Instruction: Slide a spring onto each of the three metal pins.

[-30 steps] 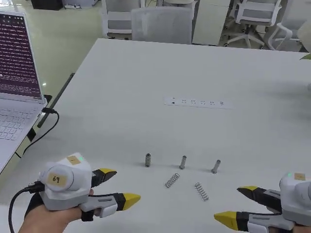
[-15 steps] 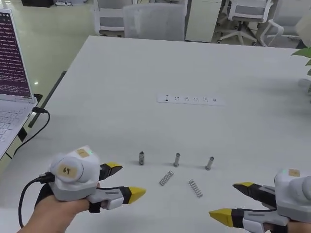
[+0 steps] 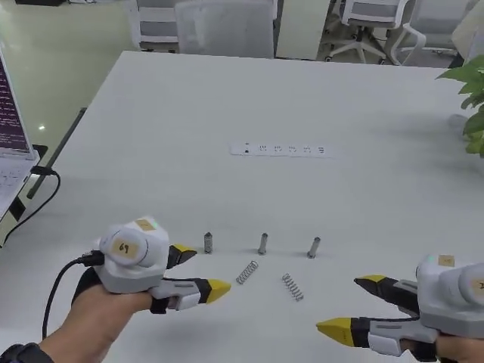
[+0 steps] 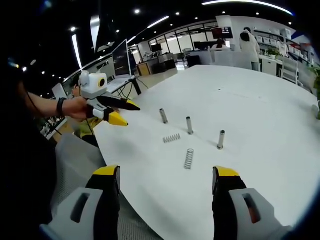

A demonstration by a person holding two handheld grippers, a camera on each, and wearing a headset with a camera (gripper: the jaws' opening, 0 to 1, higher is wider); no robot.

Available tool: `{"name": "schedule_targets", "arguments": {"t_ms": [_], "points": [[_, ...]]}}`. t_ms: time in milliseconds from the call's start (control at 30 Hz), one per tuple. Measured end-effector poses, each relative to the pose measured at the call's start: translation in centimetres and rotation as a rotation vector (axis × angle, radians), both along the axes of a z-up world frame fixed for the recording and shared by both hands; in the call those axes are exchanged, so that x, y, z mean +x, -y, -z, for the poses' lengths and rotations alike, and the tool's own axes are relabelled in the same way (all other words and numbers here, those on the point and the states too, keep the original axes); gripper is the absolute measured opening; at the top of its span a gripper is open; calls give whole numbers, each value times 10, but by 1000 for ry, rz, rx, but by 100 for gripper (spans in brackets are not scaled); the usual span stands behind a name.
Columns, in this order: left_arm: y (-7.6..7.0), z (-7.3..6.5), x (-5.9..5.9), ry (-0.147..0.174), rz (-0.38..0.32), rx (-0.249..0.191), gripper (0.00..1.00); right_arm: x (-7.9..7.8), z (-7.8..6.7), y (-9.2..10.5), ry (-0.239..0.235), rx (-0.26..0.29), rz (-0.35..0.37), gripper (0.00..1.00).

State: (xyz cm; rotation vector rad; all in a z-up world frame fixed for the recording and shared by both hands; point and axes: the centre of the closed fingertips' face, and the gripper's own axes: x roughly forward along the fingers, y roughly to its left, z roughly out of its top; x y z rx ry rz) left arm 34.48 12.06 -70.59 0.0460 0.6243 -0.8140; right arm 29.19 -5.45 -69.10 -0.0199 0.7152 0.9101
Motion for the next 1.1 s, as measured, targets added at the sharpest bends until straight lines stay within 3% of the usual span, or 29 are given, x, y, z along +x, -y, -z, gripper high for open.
{"name": "schedule_targets", "arguments": {"t_ms": [367,1100], "points": [[18,16,13,-28,32,18,48,-1,-1,6,2,-3,11,74],[37,52,29,-97,38,73,39,-4,0,11,-6,-1,22,74]]}}
